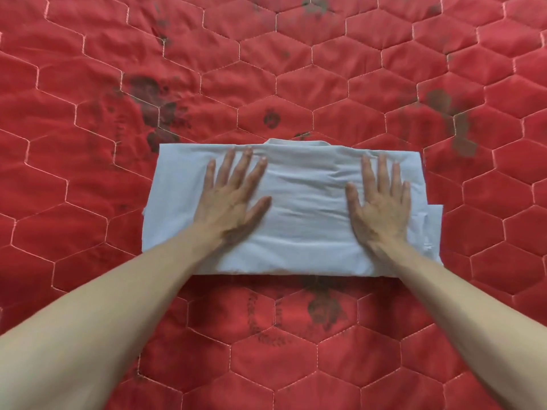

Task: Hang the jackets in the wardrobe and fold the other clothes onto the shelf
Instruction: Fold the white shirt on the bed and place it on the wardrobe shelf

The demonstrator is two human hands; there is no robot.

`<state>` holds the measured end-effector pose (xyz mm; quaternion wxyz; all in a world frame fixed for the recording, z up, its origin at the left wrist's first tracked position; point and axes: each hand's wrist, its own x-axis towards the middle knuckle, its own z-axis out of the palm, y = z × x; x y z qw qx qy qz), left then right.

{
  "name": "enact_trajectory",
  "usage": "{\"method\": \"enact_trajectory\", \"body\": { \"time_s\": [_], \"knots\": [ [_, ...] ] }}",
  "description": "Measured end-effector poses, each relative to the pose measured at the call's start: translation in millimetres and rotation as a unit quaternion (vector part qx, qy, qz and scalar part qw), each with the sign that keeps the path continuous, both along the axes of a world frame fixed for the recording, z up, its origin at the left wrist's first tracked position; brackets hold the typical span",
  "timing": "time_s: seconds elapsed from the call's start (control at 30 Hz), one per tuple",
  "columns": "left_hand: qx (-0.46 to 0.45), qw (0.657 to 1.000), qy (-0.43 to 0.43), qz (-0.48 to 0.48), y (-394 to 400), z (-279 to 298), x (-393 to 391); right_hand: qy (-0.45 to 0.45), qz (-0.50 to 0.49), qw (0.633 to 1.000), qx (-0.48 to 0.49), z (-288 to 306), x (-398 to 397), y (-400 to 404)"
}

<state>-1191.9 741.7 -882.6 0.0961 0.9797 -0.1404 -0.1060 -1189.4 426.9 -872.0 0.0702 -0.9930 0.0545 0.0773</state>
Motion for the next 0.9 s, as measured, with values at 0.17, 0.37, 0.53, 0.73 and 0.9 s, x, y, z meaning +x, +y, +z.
{"method": "enact_trajectory", "body": {
  "time_s": [0.17, 0.37, 0.53, 0.73, 0.9],
  "knots": [
    [-0.014, 0.996, -0.052, 0.065, 16, 11, -21, -0.002, 0.046, 0.997, 0.066, 16, -5, -18],
    [0.022, 0.995, -0.023, 0.096, 80, 8, -100, 0.018, 0.014, 1.0, 0.019, 21, -56, -85],
    [0.031, 0.995, -0.021, 0.092, 89, -2, -93, 0.023, -0.006, 0.999, 0.038, 9, -63, -96],
    [0.097, 0.991, -0.027, 0.087, 78, 21, -103, -0.059, -0.239, 0.959, 0.142, 35, -82, -71],
    [0.063, 0.996, -0.04, 0.052, 30, 49, -140, 0.025, -0.381, 0.885, 0.265, 60, -93, -60]
  ]
}}
